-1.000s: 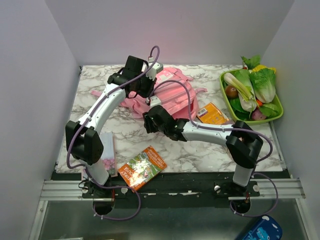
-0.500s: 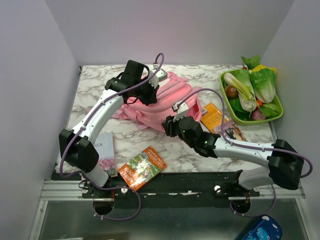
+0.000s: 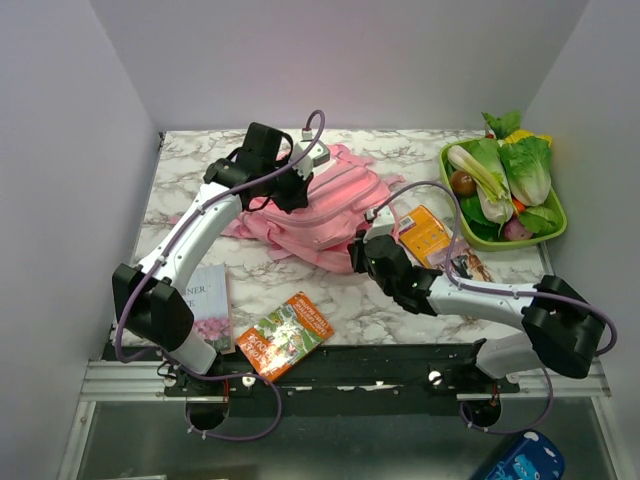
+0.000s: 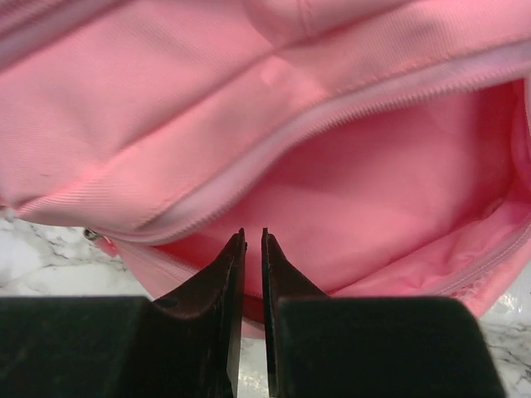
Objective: Pack the student bag
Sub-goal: Unzip the student bag at the center of the board.
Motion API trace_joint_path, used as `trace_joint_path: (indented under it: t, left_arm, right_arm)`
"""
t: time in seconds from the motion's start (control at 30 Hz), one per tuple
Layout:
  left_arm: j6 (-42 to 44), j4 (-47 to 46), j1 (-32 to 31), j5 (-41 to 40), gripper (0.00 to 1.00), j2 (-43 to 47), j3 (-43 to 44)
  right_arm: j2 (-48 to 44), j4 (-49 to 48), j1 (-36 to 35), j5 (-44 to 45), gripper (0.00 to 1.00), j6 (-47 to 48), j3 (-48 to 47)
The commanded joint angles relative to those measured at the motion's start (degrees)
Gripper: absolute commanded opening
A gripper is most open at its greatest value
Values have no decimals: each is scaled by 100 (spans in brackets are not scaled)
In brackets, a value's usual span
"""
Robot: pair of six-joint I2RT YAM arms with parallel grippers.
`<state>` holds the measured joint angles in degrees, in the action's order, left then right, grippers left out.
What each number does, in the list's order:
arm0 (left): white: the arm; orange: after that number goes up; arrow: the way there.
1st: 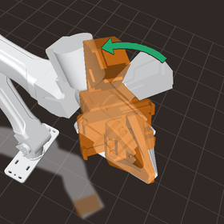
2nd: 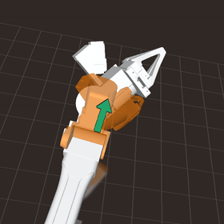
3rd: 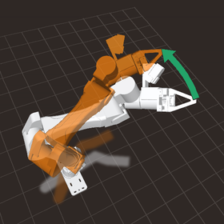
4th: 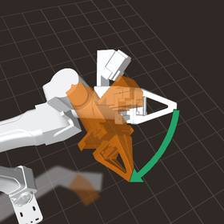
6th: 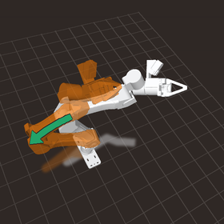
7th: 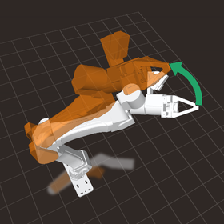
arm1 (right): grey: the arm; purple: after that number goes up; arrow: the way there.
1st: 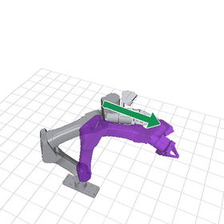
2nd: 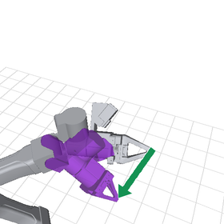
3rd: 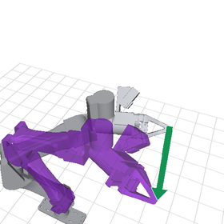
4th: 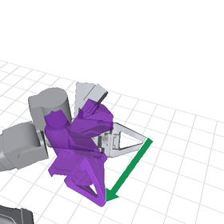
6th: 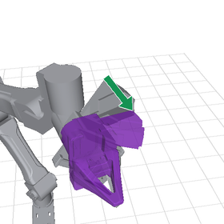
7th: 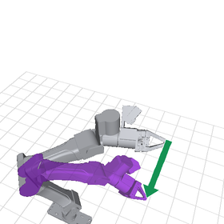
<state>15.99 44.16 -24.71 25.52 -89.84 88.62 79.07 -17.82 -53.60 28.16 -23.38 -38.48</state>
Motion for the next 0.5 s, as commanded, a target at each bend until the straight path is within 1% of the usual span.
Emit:
trace_joint_path:
  t: [0.0, 0.1, 0.17, 0.27, 0.4, 0.47]
  left_arm:
    - [10, -233, 115, 14, 0, 459, 59]
    - [-43, -233, 124, 50, 0, 520, 85]
    - [-69, -224, 142, 50, 0, 520, 164]
    - [-148, -294, 273, -82, 0, 512, 322]
    - [-359, -356, 651, -152, 0, 293, 770]
    - [-482, -312, 906, -117, 0, 56, 1095]
  right_arm:
    - [284, -116, 43, 410, 19, -509, 297]
    - [530, -29, 87, 287, 15, -641, 227]
    - [776, 25, 96, 164, 11, -782, 218]
    - [1110, -10, 96, -82, 8, -1151, 367]
    - [1322, -326, 87, -267, 7, -1572, 727]
    - [1278, -397, 96, -259, 7, -1591, 894]
